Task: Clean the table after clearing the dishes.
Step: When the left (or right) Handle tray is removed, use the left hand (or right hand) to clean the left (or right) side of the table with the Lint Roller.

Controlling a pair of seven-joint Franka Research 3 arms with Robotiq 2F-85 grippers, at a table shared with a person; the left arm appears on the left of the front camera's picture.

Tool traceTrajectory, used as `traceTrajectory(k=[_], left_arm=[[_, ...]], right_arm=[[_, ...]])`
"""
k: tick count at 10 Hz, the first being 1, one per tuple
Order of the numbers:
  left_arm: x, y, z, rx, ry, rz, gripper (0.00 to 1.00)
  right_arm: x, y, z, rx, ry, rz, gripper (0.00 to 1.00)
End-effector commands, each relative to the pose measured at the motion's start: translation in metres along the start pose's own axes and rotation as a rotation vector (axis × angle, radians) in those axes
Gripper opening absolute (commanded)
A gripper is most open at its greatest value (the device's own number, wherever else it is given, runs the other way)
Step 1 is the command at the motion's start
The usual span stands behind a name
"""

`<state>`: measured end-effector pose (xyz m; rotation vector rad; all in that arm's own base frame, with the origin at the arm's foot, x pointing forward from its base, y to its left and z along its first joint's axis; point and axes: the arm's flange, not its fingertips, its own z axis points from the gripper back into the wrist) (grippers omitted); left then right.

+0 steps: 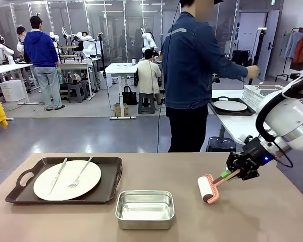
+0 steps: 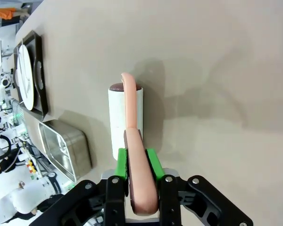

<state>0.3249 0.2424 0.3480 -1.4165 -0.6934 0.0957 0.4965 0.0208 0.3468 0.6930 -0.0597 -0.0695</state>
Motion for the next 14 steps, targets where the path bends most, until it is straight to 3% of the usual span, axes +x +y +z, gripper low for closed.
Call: traceTrajectory(k=[1, 9, 12, 14], left_arm=[[-0.001, -0.001, 0.005, -0.01, 0.01, -0.015, 1.0], [-0.001, -0.001, 0.005, -0.01, 0.01, -0.015, 1.0], [-0.001, -0.001, 0.005, -0.01, 0.01, -0.015, 1.0], [-0.001, -0.001, 0.005, -0.01, 0.01, -0.015, 1.0]], right_arm=[[0.008, -0.021, 0.004, -0.17, 0.018, -0.004, 0.22], [-0.021, -0.055, 0.052, -0.61, -0.143, 0.048, 0.22], [-0.028, -0.061, 0.076, -0.727, -0.209, 0.022, 0.22], [-0.035, -0.051, 0.101, -0.703, -0.241, 0.016, 0.22]])
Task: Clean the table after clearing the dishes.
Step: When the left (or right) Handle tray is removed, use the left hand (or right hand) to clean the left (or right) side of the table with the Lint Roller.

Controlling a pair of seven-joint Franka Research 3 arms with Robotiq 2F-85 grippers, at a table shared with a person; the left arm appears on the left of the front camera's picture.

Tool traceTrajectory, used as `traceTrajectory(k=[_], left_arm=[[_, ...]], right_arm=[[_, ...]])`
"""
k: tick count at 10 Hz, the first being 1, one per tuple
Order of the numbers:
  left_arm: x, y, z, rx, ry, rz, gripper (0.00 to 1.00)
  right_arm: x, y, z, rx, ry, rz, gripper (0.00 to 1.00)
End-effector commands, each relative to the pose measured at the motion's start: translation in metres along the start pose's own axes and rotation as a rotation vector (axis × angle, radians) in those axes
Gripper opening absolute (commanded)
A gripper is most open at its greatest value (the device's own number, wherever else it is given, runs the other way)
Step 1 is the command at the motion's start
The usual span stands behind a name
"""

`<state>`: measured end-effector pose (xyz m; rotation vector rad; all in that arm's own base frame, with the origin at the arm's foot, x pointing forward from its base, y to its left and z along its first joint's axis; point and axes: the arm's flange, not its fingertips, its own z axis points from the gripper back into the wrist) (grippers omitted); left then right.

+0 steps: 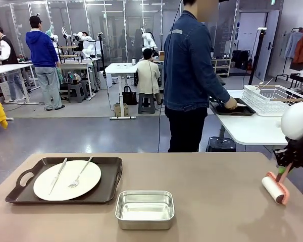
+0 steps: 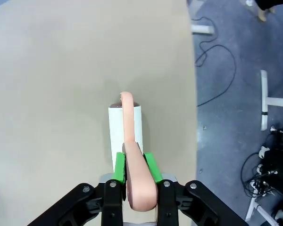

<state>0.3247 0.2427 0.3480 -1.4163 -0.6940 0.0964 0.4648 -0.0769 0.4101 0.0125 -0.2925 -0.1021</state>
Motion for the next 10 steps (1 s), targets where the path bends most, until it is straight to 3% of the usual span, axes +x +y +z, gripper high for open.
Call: traceTrajectory(k=[1, 5, 6, 10], left_arm=[[-0.001, -0.001, 0.004, -0.01, 0.011, -0.015, 1.0], [-0.001, -0.001, 0.004, -0.01, 0.011, -0.015, 1.0], [-0.001, -0.001, 0.004, -0.01, 0.011, -0.015, 1.0], [-0.001, -0.001, 0.004, -0.01, 0.011, -0.015, 1.0]], right_arm=[[-0.018, -0.004, 0.005, -0.021, 0.006, -0.048, 0.22], [-0.04, 0.014, 0.092, 0.021, -0.113, 0.014, 0.22], [-0.039, 0.016, 0.093, 0.029, -0.075, 0.009, 0.22], [-0.028, 0.009, 0.078, 0.017, -0.095, 0.017, 0.22]])
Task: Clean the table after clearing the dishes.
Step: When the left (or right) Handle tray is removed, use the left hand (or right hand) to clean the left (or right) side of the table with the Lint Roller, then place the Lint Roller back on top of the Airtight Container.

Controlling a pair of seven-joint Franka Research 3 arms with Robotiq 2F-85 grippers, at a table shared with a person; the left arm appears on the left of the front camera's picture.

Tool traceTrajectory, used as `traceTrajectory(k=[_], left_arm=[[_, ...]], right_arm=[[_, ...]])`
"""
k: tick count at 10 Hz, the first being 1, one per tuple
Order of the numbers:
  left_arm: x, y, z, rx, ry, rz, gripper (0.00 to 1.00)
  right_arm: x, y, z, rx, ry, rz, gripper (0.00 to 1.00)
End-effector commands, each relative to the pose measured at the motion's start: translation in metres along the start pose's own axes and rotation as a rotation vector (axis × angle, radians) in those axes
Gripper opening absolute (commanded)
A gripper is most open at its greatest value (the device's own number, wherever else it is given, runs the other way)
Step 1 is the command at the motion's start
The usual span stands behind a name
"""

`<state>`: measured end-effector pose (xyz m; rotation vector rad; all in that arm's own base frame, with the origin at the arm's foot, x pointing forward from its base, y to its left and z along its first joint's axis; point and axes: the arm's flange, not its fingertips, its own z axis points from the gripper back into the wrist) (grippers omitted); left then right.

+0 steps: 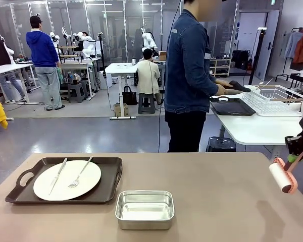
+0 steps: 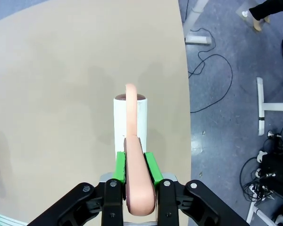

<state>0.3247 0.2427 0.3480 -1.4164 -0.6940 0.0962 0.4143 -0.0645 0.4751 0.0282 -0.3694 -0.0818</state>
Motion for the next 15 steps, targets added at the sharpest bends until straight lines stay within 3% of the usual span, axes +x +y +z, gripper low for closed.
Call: traceTrajectory(k=[1, 11, 12, 13, 14, 15], left_arm=[[-0.001, -0.001, 0.004, -0.01, 0.011, -0.015, 1.0], [-0.001, -0.001, 0.004, -0.01, 0.011, -0.015, 1.0], [-0.001, -0.001, 0.004, -0.01, 0.011, -0.015, 1.0], [-0.001, -0.001, 0.004, -0.01, 0.011, -0.015, 1.0], [-0.001, -0.001, 0.004, -0.01, 0.011, -0.015, 1.0], [-0.001, -0.001, 0.004, -0.01, 0.011, -0.015, 1.0]], right_arm=[[0.003, 0.0, 0.001, -0.006, -0.02, 0.0, 0.22], [0.002, 0.0, -0.002, -0.001, -0.002, 0.0, 0.22], [0.016, 0.029, 0.025, -0.031, -0.118, 0.225, 0.22], [0.03, 0.056, 0.045, -0.042, -0.174, 0.394, 0.22], [0.044, 0.087, 0.068, -0.012, -0.253, 0.533, 0.22], [0.051, 0.121, 0.086, 0.104, -0.286, 0.721, 0.22]])
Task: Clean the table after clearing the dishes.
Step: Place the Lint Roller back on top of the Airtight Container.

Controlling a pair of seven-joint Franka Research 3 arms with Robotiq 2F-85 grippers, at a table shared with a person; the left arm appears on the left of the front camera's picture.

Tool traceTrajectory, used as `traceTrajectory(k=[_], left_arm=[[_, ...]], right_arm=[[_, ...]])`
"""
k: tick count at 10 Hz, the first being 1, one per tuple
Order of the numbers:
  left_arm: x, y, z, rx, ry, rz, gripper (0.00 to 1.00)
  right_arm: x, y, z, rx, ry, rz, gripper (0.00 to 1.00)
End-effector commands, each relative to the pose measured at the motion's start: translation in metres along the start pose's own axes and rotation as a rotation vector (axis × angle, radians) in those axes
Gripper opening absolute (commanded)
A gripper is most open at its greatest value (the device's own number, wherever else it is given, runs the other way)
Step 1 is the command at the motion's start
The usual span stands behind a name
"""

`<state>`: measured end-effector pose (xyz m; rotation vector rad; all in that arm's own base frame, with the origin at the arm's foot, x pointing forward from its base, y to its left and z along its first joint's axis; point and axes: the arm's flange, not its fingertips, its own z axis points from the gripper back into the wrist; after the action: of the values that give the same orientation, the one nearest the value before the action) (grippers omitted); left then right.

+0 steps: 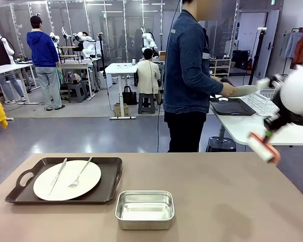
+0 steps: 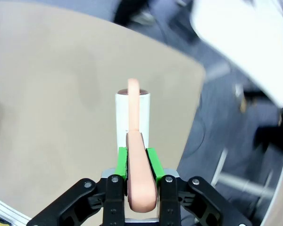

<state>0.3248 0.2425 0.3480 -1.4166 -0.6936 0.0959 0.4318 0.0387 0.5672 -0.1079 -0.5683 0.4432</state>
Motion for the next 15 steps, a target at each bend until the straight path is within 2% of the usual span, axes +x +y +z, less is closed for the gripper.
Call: traceTrajectory(k=[1, 2, 4, 6, 7, 9, 10, 11, 15], left_arm=[[-0.001, -0.001, 0.005, -0.01, 0.01, -0.015, 1.0], [-0.001, -0.001, 0.005, -0.01, 0.01, -0.015, 1.0], [-0.001, -0.001, 0.005, -0.01, 0.01, -0.015, 1.0], [-0.001, -0.001, 0.005, -0.01, 0.01, -0.015, 1.0], [-0.001, -0.001, 0.005, -0.01, 0.01, -0.015, 1.0], [-0.001, -0.001, 0.005, -0.01, 0.01, -0.015, 1.0], [-0.001, -0.001, 0.005, -0.01, 0.01, -0.015, 1.0], [-0.001, -0.001, 0.005, -0.01, 0.01, -0.015, 1.0], [-0.001, -0.001, 0.005, -0.01, 0.01, -0.015, 1.0]], right_arm=[[0.044, 0.04, 0.01, 0.228, -0.104, 0.322, 0.22], [0.065, 0.075, 0.013, 0.296, -0.125, 0.422, 0.22], [0.092, 0.169, 0.017, 0.397, -0.101, 0.738, 0.22], [0.1, 0.25, 0.012, 0.474, -0.035, 0.964, 0.22], [0.103, 0.278, 0.005, 0.49, 0.011, 1.021, 0.22], [0.107, 0.308, -0.004, 0.501, 0.049, 1.062, 0.22], [0.111, 0.311, -0.008, 0.491, 0.09, 0.953, 0.22], [0.093, 0.317, -0.006, 0.532, 0.045, 1.034, 0.22], [0.101, 0.317, -0.01, 0.522, 0.059, 1.023, 0.22]])
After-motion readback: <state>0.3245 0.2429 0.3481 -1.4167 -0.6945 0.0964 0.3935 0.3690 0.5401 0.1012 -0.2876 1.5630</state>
